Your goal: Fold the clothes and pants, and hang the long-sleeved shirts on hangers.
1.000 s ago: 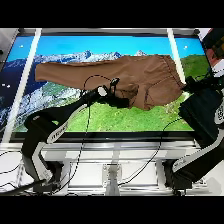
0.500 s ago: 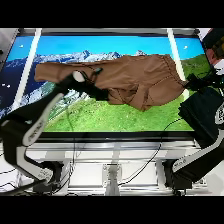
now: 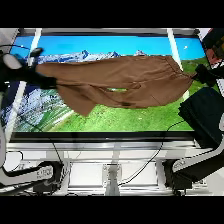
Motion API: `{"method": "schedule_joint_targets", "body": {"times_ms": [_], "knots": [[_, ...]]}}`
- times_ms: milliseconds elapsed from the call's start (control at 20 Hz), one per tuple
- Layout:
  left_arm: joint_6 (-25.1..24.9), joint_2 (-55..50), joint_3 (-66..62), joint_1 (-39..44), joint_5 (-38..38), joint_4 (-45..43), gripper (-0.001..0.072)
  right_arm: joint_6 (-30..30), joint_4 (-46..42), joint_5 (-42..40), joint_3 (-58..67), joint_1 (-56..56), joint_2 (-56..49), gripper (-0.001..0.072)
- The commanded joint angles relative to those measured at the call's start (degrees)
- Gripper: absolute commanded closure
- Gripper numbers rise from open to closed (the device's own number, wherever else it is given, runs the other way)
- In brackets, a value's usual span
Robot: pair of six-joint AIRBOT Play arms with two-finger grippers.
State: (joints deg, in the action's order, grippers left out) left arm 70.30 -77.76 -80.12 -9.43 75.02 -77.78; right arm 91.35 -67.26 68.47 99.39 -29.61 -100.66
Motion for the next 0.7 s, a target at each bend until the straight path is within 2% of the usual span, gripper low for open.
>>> {"method": "schedule_joint_targets", "body": {"times_ms": [0,300,450,650], "knots": [[-4.57,4.52,-0.02,-8.15,1.14,-9.11,0.0694,-0.02,-0.46,1.9,0.04,0.02,3.15,0.0683],[-13.6,4.85,-0.02,-13.62,2.34,-16.79,0.0694,-1.01,-0.5,5.51,0.04,0.02,4.04,0.0683],[-21.79,4.7,-0.02,-13.88,2.08,-19.93,0.0694,-1.03,-0.5,6.12,0.04,0.09,4.04,0.0682],[-22.77,4.76,-0.02,-13.73,-5.14,-21.2,0.0694,-1.03,-0.44,6.36,0.04,1.22,4.07,0.0682]]}}
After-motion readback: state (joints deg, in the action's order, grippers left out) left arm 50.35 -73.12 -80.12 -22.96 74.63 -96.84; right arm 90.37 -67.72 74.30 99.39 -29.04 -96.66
